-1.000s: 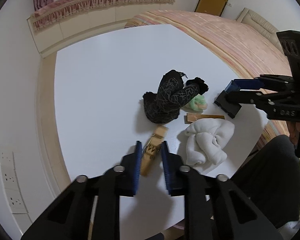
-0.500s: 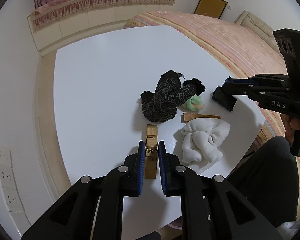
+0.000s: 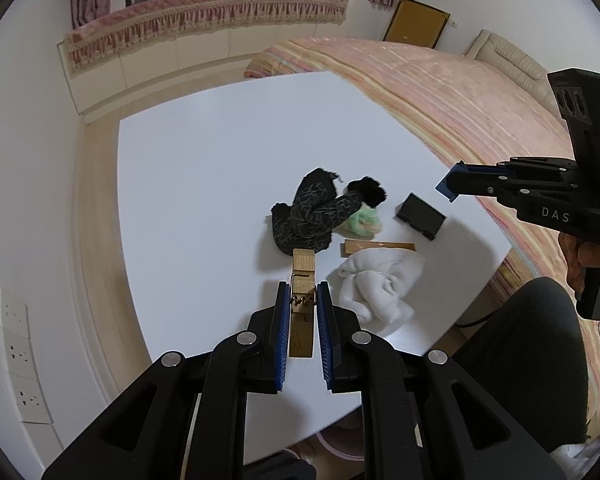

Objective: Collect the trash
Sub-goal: 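Lift the clothespin and black stand and carry both over the pink bin, then open both tools to drop the clothespin and black stand into the bin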

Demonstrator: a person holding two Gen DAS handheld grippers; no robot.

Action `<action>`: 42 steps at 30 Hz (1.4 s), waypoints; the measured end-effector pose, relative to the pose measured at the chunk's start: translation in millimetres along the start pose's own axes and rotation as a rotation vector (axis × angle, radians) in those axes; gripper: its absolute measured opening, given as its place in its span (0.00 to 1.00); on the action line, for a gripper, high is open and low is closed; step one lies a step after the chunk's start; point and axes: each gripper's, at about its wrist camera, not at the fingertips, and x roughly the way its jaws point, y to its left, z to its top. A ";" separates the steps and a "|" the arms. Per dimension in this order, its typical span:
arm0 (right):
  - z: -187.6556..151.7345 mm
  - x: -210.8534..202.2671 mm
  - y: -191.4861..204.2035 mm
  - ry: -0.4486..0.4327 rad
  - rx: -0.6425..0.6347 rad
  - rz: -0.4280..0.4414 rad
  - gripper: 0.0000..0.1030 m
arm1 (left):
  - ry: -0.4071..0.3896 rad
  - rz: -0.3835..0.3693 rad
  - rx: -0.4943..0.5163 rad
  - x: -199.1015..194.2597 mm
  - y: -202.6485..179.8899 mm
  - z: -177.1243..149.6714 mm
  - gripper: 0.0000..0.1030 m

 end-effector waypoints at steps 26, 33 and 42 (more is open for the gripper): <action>-77.7 -97.4 65.3 -0.042 -0.049 0.099 0.13 | -0.074 -0.076 0.063 -69.3 -78.2 -52.3 0.13; -105.4 -95.7 75.8 -0.013 -0.047 0.123 0.13 | -0.056 -0.092 0.062 -66.7 -92.3 -74.3 0.13; -126.8 -92.5 79.4 0.008 -0.035 0.139 0.13 | -0.036 -0.108 0.063 -62.1 -103.7 -95.6 0.13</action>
